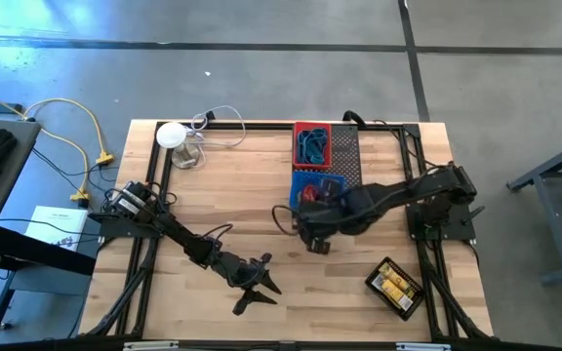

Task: Pick & Place Office Desk Supplies
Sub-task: Put the black basket on the shelf

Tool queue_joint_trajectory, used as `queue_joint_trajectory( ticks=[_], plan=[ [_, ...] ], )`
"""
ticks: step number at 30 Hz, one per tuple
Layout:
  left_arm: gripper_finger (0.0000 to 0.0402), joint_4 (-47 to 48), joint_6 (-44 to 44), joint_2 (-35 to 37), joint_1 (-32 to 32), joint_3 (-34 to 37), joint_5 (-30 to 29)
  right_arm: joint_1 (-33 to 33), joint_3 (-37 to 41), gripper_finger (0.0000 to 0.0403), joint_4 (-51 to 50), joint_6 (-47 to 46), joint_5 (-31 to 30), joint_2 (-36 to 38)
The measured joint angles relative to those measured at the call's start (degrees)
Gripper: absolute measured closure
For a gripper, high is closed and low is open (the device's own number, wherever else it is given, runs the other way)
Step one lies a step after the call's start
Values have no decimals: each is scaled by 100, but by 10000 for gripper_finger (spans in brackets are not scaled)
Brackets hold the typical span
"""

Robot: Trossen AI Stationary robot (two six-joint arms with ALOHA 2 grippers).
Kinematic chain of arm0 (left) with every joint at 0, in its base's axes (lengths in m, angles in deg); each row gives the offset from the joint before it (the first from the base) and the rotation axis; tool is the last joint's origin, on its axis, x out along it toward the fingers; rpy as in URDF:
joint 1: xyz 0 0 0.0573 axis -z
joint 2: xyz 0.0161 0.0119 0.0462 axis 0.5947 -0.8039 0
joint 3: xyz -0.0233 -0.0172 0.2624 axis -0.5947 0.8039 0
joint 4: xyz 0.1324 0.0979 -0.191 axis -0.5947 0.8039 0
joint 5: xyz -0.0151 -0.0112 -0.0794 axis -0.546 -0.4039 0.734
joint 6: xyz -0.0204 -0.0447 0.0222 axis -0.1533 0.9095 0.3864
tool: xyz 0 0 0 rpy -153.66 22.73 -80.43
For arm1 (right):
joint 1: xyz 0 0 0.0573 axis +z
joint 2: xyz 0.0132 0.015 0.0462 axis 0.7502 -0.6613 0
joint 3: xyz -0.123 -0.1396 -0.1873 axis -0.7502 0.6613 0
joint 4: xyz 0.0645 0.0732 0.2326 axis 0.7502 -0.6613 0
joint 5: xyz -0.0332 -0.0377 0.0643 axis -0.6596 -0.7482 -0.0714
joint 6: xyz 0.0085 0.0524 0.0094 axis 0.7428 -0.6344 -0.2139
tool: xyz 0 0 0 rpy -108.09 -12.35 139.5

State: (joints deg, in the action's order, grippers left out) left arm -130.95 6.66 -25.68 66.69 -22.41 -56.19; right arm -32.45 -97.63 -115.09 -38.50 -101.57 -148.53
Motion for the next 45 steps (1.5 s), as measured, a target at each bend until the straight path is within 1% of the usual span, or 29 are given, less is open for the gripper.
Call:
queue_joint_trajectory(
  ticks=[2, 3, 5, 9, 11, 15, 19, 22, 24, 26, 28, 30, 32, 38, 42, 45],
  plan=[
    [266, 19, 0, 0, 0, 0, 0, 146, 0, 271, -25, -120, 264, 108],
    [266, 25, 0, 0, 0, 0, 0, 226, 0, 272, -58, -225, 496, 171],
    [266, 41, 0, 0, 0, 0, 0, 379, -2, 274, -91, -549, 1098, 282],
    [266, 57, -2, 0, 0, 2, 0, 753, -1, 278, -223, -1522, 2480, 348],
    [266, 59, -2, 0, 0, 2, 0, 973, 0, 280, -266, -2040, 2828, 346],
    [266, 57, -2, 0, 0, 2, 0, 1399, -1, 281, -345, -3191, 2944, 344],
    [266, 57, 24, 0, 0, 2, 0, 1753, 0, 282, -602, -4659, 2665, 344],
    [266, 57, 149, 0, 0, 2, 0, 2057, 0, 282, -1070, -5962, 2533, 344],
    [266, 57, 177, 0, 0, 2, 0, 2265, 4, 282, -1391, -6694, 2547, 344],
    [266, 59, 179, 0, 0, 1, 0, 2441, 123, 282, -1479, -7308, 2648, 344],
    [266, 59, 184, 0, 0, 2, 0, 2590, 297, 282, -1517, -7745, 2922, 334],
    [266, 59, 195, 0, 0, 2, 0, 2773, 465, 282, -1510, -7924, 3206, 329],
    [266, 59, 195, 0, 0, 2, 0, 2954, 676, 282, -1441, -7875, 3353, 335],
    [266, 59, 195, 0, 0, 2, 0, 3406, 1399, 282, -705, -6930, 3542, 333],
    [266, 59, 195, 0, 0, 2, 0, 3666, 1919, 282, -144, -6496, 3793, 333],
    [266, 59, 195, 0, 0, 2, -2, 3886, 2270, 282, 33, -6064, 4122, 333]
  ],
)
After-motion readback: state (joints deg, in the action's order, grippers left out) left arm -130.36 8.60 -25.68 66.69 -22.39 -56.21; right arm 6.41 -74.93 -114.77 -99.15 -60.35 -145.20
